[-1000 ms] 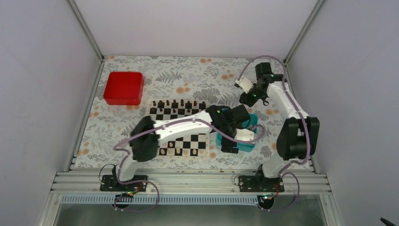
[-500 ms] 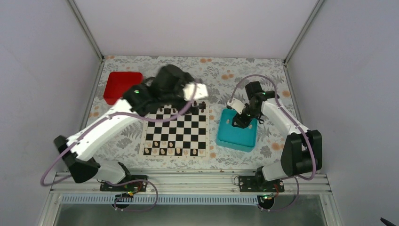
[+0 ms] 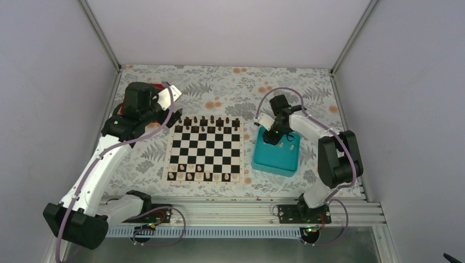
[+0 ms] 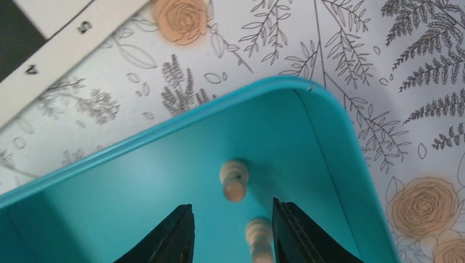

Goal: Set up the chess pieces on the board
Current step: Pick up the chess piece from the storage box, then place the chess piece on the chessboard.

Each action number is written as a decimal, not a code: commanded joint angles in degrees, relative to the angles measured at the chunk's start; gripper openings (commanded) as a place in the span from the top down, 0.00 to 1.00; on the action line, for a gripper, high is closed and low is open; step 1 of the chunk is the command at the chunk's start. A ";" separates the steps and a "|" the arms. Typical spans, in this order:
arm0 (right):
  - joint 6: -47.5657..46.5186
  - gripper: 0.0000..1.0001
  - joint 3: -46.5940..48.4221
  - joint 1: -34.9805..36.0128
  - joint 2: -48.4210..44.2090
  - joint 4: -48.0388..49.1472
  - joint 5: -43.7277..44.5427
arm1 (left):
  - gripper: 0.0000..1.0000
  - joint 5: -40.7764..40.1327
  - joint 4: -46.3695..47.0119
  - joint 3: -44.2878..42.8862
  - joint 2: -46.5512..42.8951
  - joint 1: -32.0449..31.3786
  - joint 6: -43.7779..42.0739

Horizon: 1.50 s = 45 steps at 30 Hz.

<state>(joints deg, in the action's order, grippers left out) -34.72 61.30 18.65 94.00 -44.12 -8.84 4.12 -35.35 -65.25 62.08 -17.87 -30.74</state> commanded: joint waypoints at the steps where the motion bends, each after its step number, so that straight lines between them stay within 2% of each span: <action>1: 1.67 0.63 2.35 0.89 3.75 3.46 2.25 | 0.00 1.71 5.52 4.81 -3.30 5.40 4.63; 9: 1.28 0.68 2.23 2.02 7.58 3.62 1.79 | 0.00 5.84 6.96 10.67 -7.77 14.41 6.13; 14: 1.56 0.82 1.46 2.44 7.50 4.28 2.27 | 0.00 7.94 7.03 12.30 -9.58 17.34 6.48; 20: 2.11 0.92 1.79 2.44 4.11 1.84 2.97 | 0.00 9.87 6.83 12.97 -9.97 19.08 6.75; 25: 2.35 0.95 3.04 3.41 -0.92 -2.72 3.96 | 0.00 11.00 6.79 12.79 -9.93 20.01 6.75; 29: 3.04 0.96 6.91 7.80 -3.45 -7.54 5.21 | 0.00 11.65 7.42 13.08 -9.50 20.36 7.46; 34: 4.35 0.95 13.10 19.35 -3.04 -11.73 6.51 | 0.00 12.16 8.59 13.87 -9.50 20.54 9.26; 40: 2.69 0.95 18.24 29.28 3.07 -11.76 4.05 | 0.00 11.91 8.60 13.92 -9.87 20.89 9.30; 45: 1.74 0.95 22.45 34.02 9.76 -11.59 1.05 | 0.00 12.27 8.75 14.65 -10.56 21.45 9.47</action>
<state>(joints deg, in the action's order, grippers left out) -32.05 81.21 50.28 99.22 -54.63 -5.23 15.27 -28.25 -51.53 52.84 3.01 -21.98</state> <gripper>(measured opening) 0.103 0.999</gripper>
